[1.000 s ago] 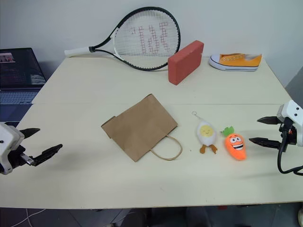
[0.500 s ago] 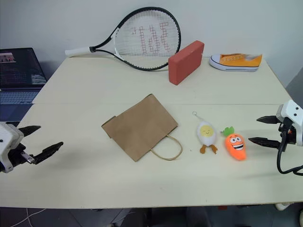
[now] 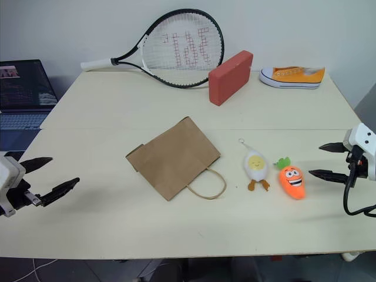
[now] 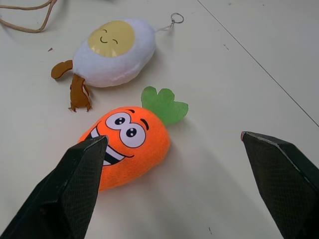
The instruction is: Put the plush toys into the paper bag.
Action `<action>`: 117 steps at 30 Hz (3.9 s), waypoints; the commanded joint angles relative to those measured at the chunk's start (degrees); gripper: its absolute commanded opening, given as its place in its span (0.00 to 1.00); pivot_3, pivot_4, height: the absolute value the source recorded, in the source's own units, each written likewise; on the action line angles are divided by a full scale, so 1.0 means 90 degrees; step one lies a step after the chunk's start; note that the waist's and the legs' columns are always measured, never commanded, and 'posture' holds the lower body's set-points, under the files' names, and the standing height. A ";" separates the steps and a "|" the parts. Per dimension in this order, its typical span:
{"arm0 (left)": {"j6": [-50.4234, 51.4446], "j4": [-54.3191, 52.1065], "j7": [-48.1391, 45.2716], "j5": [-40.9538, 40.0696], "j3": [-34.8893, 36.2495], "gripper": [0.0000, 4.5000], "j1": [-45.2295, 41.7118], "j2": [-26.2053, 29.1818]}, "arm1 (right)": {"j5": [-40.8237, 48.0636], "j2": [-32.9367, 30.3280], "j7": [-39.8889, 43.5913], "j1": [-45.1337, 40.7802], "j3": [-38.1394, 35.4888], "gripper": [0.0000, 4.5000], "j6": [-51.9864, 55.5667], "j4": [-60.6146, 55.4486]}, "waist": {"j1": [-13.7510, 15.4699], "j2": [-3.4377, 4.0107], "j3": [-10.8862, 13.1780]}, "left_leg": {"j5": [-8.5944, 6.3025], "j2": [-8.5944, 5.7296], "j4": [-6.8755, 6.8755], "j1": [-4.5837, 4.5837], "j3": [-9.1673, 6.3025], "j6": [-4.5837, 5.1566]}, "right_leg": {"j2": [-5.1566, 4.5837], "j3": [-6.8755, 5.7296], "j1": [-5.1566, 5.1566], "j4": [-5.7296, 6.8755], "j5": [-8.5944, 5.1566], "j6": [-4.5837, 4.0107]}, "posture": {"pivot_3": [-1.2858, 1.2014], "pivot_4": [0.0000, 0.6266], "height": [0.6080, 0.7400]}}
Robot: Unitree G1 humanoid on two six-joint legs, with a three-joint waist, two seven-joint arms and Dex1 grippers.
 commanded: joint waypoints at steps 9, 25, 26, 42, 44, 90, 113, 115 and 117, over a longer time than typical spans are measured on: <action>0.0471 -0.0520 -0.0328 -0.0698 0.0130 1.00 -0.0108 0.0039 | 0.0092 -0.0055 0.0034 0.0113 -0.0253 1.00 -0.0020 -0.0269 | 0.0000 0.0000 0.0000 | 0.0000 0.0001 0.0001 0.0003 0.0001 0.0000 | 0.0002 0.0001 0.0001 0.0003 0.0000 0.0000 | 0.52 0.24 1.00; 0.1934 -0.2563 -0.0090 -0.1036 -0.4288 1.00 -0.3233 -0.0627 | 0.1335 0.0112 -0.0315 0.1614 -0.1227 1.00 0.1595 -0.3659 | 0.0072 0.0000 -0.0004 | 0.0000 -0.0005 0.0012 0.0009 -0.0014 0.0000 | 0.0015 0.0010 0.0025 0.0008 0.0025 0.0040 | 0.52 0.24 1.00; 0.1927 -0.2498 -0.0110 -0.0898 -0.4632 1.00 -0.3409 -0.0781 | 0.1408 0.0135 -0.0369 0.1725 -0.1294 1.00 0.1711 -0.3854 | 0.0065 -0.0001 -0.0004 | 0.0000 -0.0006 0.0012 0.0009 -0.0014 0.0000 | 0.0015 0.0012 0.0026 0.0007 0.0026 0.0042 | 0.52 0.24 1.00; 0.0764 -0.0468 0.0341 0.1475 -0.6890 1.00 -0.4003 -0.2517 | 0.2260 0.0385 -0.0876 0.2604 -0.1612 1.00 0.2742 -0.5442 | 0.0084 -0.0006 -0.0006 | 0.0001 -0.0013 0.0030 -0.0005 -0.0032 0.0001 | 0.0020 0.0013 0.0029 0.0006 0.0027 0.0043 | 0.52 0.24 1.00; 0.0616 -0.0266 0.0297 0.1606 -0.6984 0.96 -0.4027 -0.2650 | 0.2326 0.0416 -0.0952 0.2579 -0.1550 1.00 0.2776 -0.5528 | 0.0084 -0.0006 -0.0007 | 0.0001 -0.0014 0.0033 -0.0009 -0.0032 0.0001 | 0.0020 0.0014 0.0030 0.0005 0.0027 0.0043 | 0.52 0.24 1.00; 0.3501 -0.0725 -0.0462 -0.1902 -0.4566 0.00 -0.5216 -0.2610 | 0.0180 0.5380 -0.5060 -0.0036 0.2967 0.01 0.2028 -0.3605 | 0.0060 -0.0008 -0.0008 | 0.0001 -0.0009 0.0089 -0.0046 -0.0084 0.0001 | 0.0053 0.0007 0.0027 0.0017 0.0050 0.0067 | 0.52 0.24 1.00; 0.3712 -0.0386 -0.0211 -0.2174 -0.4020 0.00 -0.5679 -0.2442 | -0.1155 0.7313 -0.5958 -0.0899 0.2971 0.01 0.0799 -0.0512 | 0.0039 -0.0006 -0.0007 | 0.0001 0.0006 0.0078 -0.0045 -0.0110 0.0001 | 0.0083 0.0008 0.0025 0.0020 0.0071 0.0043 | 0.52 0.24 1.00; 0.3642 -0.0224 -0.0146 -0.2141 -0.3846 0.00 -0.5826 -0.2377 | -0.1212 0.7352 -0.6000 -0.0884 0.2977 0.01 0.0846 -0.0464 | 0.0029 -0.0006 -0.0008 | 0.0001 0.0009 0.0078 -0.0044 -0.0112 0.0001 | 0.0089 0.0009 0.0025 0.0021 0.0071 0.0042 | 0.52 0.24 1.00; 0.3584 -0.0108 -0.0107 -0.2111 -0.3689 0.00 -0.5988 -0.2300 | -0.1256 0.7389 -0.6025 -0.0864 0.2998 0.01 0.0871 -0.0431 | 0.0021 -0.0006 -0.0008 | 0.0001 0.0011 0.0078 -0.0044 -0.0115 0.0001 | 0.0093 0.0009 0.0025 0.0021 0.0071 0.0042 | 0.52 0.24 1.00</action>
